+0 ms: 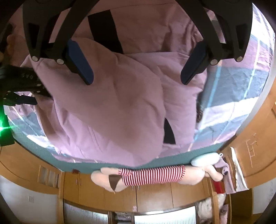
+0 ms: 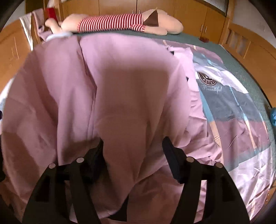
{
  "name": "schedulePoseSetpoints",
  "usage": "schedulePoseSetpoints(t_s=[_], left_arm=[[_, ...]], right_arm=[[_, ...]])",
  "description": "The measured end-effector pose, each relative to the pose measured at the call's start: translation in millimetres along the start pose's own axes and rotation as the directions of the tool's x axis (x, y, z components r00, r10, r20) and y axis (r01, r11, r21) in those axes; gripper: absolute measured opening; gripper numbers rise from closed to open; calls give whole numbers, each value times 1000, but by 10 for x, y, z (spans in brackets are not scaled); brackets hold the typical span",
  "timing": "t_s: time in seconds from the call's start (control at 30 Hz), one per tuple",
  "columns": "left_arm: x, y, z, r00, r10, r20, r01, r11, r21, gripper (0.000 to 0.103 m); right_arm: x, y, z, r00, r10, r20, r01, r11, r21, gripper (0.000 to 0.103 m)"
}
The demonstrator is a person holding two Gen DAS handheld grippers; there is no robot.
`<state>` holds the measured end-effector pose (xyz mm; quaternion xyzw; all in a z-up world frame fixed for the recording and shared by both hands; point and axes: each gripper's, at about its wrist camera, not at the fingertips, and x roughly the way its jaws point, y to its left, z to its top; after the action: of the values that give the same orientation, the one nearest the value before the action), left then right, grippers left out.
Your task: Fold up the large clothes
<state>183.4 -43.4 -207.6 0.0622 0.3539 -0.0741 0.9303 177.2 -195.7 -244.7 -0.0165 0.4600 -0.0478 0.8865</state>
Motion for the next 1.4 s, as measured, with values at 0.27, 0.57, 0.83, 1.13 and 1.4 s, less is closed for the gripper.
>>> schedulePoseSetpoints(t_s=[0.27,0.57,0.83,1.13,1.4], left_arm=[[158,-68,-89,998,-1,-60,2,1000,12,101],[219,-62,-117,996,-6,-87,7,1000,11,101],[225,-21,-101,994,26,-106,-24,1000,16,101],[73,392,2,994,-1,-111,-13,992,-126,101],[263,425,-57,983,-25,-182,-3,988,-151,101]], right_arm=[[-212,-19,3,996,27,85,-28,1000,13,68],[-271,-117,505,958,112,266,-133,989,62,68],[147,-206,487,992,111,52,-117,984,136,76],[-638,2,126,959,273,70,-265,958,-107,76],[10,607,-172,992,106,-70,-122,954,-274,82]])
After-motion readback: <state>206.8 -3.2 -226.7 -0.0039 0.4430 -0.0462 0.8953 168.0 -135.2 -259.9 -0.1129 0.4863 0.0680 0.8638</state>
